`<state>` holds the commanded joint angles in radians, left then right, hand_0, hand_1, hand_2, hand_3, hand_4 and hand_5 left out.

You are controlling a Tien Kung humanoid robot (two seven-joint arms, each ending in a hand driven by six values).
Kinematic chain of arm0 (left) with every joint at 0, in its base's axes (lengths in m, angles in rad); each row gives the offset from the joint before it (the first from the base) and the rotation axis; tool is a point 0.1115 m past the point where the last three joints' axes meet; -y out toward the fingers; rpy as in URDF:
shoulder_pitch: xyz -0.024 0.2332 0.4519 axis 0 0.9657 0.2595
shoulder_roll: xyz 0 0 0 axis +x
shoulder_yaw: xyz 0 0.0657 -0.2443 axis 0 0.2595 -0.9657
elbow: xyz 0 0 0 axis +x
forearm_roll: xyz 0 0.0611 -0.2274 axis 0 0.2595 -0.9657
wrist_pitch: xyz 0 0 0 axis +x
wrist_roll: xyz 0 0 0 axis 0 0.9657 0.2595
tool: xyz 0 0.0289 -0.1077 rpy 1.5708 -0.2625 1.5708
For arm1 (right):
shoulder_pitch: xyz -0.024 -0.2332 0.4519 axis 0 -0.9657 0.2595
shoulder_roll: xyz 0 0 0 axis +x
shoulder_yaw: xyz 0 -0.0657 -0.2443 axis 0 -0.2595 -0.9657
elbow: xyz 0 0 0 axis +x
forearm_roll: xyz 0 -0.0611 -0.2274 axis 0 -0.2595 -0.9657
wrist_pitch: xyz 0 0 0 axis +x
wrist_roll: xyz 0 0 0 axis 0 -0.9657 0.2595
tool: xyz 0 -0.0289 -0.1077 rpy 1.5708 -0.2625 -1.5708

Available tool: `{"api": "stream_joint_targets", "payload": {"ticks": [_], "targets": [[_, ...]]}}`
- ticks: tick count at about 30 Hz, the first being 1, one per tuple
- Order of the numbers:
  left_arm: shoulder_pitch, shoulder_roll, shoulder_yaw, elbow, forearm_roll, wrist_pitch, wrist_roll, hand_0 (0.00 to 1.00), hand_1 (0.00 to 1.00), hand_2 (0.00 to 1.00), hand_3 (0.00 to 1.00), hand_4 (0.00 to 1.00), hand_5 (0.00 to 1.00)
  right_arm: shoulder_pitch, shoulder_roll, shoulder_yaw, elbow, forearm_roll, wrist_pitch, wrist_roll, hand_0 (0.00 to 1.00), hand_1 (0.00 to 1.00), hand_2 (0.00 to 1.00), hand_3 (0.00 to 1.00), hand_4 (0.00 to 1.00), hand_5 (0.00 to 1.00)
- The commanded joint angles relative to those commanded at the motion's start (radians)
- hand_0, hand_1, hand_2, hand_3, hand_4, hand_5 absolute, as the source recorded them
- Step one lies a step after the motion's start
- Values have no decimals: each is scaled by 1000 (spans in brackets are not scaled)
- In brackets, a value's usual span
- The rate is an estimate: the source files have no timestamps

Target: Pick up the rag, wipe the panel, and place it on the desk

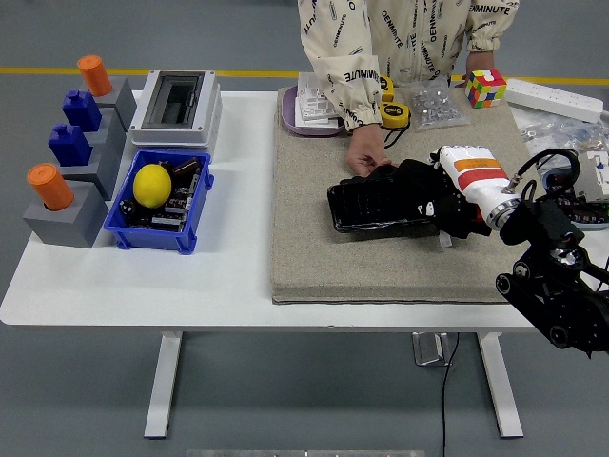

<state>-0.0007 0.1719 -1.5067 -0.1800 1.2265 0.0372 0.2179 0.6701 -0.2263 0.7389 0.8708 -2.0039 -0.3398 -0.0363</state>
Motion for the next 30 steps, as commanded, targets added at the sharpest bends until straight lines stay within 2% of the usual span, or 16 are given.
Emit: {"api": "stream_joint_targets", "payload": {"ticks": [8, 30], "targets": [[-2, 2, 5, 0, -2, -1, -1, 651, 696, 743, 567, 599, 477, 17, 26, -10, -42, -3, 3, 1, 219, 311, 352, 394, 998, 98], [-9, 4, 2, 0, -2, 0, 0, 651, 696, 743, 566, 599, 477, 99, 136, -99, -45, -7, 18, -13, 219, 313, 354, 395, 998, 96]]}}
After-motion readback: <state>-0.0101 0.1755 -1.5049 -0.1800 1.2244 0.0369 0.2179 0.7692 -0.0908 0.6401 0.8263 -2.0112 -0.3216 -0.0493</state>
